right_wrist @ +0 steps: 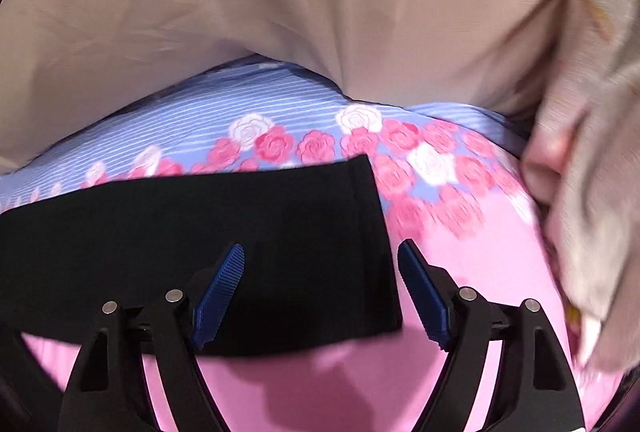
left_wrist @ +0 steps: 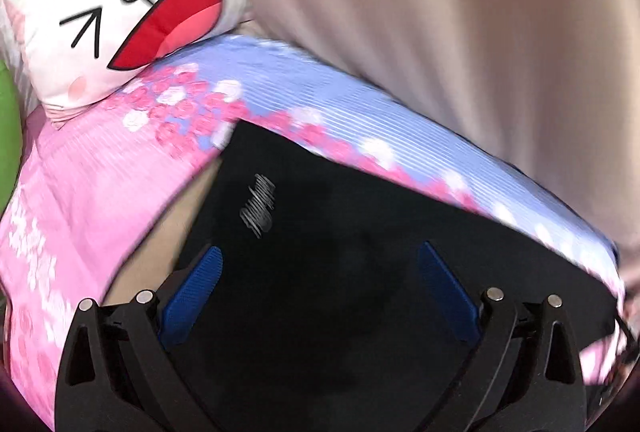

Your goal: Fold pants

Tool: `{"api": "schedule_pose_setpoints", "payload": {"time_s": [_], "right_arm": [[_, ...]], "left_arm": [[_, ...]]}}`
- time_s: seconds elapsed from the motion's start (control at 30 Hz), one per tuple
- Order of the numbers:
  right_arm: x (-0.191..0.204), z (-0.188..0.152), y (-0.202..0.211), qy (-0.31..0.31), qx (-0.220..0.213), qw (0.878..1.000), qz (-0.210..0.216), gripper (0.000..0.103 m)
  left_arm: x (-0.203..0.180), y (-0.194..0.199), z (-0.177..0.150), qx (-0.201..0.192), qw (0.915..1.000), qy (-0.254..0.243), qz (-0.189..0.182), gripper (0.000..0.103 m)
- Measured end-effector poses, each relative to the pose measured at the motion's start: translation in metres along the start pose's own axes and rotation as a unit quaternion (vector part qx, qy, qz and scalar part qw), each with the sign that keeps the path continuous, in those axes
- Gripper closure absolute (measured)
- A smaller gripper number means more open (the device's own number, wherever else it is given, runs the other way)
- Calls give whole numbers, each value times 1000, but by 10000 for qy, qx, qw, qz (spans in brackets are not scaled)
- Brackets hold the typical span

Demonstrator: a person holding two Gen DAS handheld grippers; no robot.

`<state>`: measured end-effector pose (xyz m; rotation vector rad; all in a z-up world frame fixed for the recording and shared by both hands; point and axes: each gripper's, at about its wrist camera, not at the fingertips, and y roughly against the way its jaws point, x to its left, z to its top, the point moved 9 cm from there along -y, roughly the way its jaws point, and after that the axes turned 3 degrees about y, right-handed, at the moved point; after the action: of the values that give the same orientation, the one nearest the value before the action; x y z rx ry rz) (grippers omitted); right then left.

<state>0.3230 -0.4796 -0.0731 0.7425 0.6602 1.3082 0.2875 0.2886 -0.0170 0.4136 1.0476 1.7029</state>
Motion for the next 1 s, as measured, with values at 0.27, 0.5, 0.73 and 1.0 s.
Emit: {"api": "schedule_pose_setpoints", "payload": {"time_s": [0.27, 0.5, 0.73, 1.0], "right_arm": [[9, 25, -37, 183, 140, 9997, -26, 23], [11, 20, -17, 2, -68, 9997, 249, 94], [12, 14, 67, -148, -847, 9955, 389, 96], [4, -26, 173, 80, -1459, 9880, 510, 96]], "left_arm": [[36, -89, 43, 502, 9969, 80, 599, 6], [20, -97, 51, 416, 9976, -213, 505, 53], [-2, -23, 50, -202, 9981, -559, 144, 82], [40, 105, 1, -713, 9941, -599, -551, 83]]}}
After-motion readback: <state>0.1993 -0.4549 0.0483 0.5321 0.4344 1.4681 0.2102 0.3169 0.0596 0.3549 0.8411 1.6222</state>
